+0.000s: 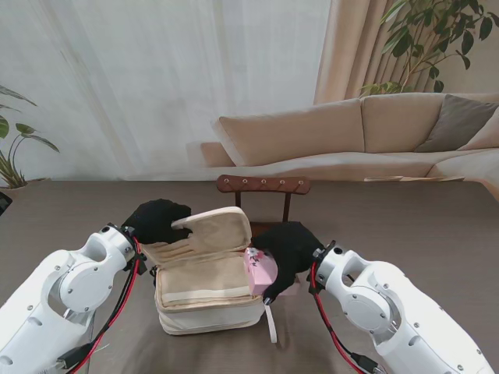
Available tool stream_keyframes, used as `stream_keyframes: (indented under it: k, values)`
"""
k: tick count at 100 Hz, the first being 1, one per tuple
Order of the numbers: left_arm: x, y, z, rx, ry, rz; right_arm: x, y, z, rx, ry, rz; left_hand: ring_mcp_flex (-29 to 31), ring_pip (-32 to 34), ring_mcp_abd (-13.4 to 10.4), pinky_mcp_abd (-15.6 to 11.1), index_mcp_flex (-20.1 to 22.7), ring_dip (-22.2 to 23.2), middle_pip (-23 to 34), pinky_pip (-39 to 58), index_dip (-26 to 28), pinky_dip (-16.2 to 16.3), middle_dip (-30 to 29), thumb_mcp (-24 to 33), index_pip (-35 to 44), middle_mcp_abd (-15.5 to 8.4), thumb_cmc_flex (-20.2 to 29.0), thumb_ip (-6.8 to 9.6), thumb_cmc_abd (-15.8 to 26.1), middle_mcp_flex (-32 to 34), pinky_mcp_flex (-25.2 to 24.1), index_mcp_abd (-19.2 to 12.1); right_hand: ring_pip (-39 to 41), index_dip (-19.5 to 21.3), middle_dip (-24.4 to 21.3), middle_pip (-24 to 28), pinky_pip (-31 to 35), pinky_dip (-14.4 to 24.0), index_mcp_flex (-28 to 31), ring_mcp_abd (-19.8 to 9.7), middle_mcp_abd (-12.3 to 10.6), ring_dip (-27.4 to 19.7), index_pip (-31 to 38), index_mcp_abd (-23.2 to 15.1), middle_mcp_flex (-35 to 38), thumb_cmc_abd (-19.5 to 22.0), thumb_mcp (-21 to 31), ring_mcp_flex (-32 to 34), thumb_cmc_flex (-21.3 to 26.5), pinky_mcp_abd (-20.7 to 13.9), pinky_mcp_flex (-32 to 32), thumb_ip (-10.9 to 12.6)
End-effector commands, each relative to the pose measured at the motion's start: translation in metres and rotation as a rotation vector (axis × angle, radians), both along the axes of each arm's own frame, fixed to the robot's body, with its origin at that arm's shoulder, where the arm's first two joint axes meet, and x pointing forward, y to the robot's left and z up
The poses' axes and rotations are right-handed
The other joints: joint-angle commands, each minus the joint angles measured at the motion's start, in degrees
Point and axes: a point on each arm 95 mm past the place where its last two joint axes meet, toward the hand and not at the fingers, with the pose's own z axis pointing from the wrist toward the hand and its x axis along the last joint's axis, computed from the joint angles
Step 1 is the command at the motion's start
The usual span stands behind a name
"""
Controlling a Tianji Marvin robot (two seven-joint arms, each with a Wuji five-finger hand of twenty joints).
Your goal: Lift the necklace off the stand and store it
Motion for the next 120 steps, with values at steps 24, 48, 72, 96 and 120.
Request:
stream_keyframes:
  k: [24, 48, 72, 96, 120]
  values:
    - [0.009, 0.013, -0.006, -0.134, 0.140, 0.056, -0.003, 0.029, -0.002, 0.017, -0.025, 0.046, 2.97, 5.04, -1.79, 3.46, 1.91, 1.90, -0.21, 5.45, -0.29, 2.75, 1.07, 3.88, 0.25, 1.77, 2.99, 2.81, -1.21, 2.26, 0.66, 1.11, 3.15, 4.40, 4.93, 4.92, 2.19, -0.47, 6.56, -1.55, -8.23, 1.92, 26.38, -18.71, 5.64, 5.70, 25.11, 4.07, 24.24, -0.03, -12.29, 2.58]
    - [0.012, 0.021, -0.016, -0.225, 0.240, 0.089, 0.001, 0.047, -0.006, 0.009, -0.076, 0.078, 3.51, 5.73, -0.79, 4.52, 2.17, 1.81, 0.80, 6.36, 0.33, 3.81, 1.28, 2.50, -0.06, 2.32, 3.30, 3.14, -0.77, 2.40, 0.62, 2.24, 2.92, 4.47, 4.80, 4.85, 2.47, -0.23, 5.38, -2.05, -9.06, 1.80, 26.29, -20.68, 4.52, 7.42, 24.30, 3.83, 24.12, 0.09, -12.46, 2.38]
    - [0.013, 0.029, -0.019, -0.234, 0.252, 0.126, 0.006, 0.063, -0.010, 0.010, -0.120, 0.094, 4.35, 5.49, 0.41, 5.39, 3.26, 1.10, 2.81, 6.44, 0.99, 4.24, -3.22, 1.59, 0.40, 3.29, 0.35, 3.24, -0.99, 2.50, 1.03, 2.42, 2.63, 3.98, 4.13, 4.71, 2.64, -0.10, 5.12, -2.34, -9.18, 1.58, 25.86, -22.58, 3.89, 8.18, 23.34, 3.76, 24.03, 0.34, -12.46, 1.85]
    - [0.014, 0.032, -0.025, -0.236, 0.266, 0.154, 0.008, 0.080, -0.017, 0.012, -0.180, 0.113, 4.72, 7.04, 0.96, 6.81, 5.10, 1.55, 5.38, 7.18, 1.86, 4.45, -6.26, 2.17, 3.28, 2.83, -5.17, 3.08, -0.77, 4.19, 1.86, 2.19, 2.68, 3.32, 3.59, 4.99, 3.41, 0.22, 5.22, -2.81, -9.33, 1.53, 24.69, -25.99, 2.97, 8.46, 22.32, 3.80, 23.72, 0.31, -12.03, 1.13]
    - [0.014, 0.030, -0.032, -0.261, 0.313, 0.152, 0.013, 0.090, -0.023, 0.011, -0.225, 0.125, 4.53, 5.37, 2.18, 6.88, 4.34, 0.93, 4.98, 6.60, 1.99, 4.37, -6.13, 2.01, 3.48, 3.12, -4.33, 2.87, -0.83, 3.59, 0.74, 2.34, 2.57, 2.86, 3.25, 5.17, 3.86, 0.35, 5.86, -3.11, -9.35, 1.41, 23.90, -27.94, 1.90, 7.75, 22.07, 3.59, 23.43, 0.09, -11.86, 0.25]
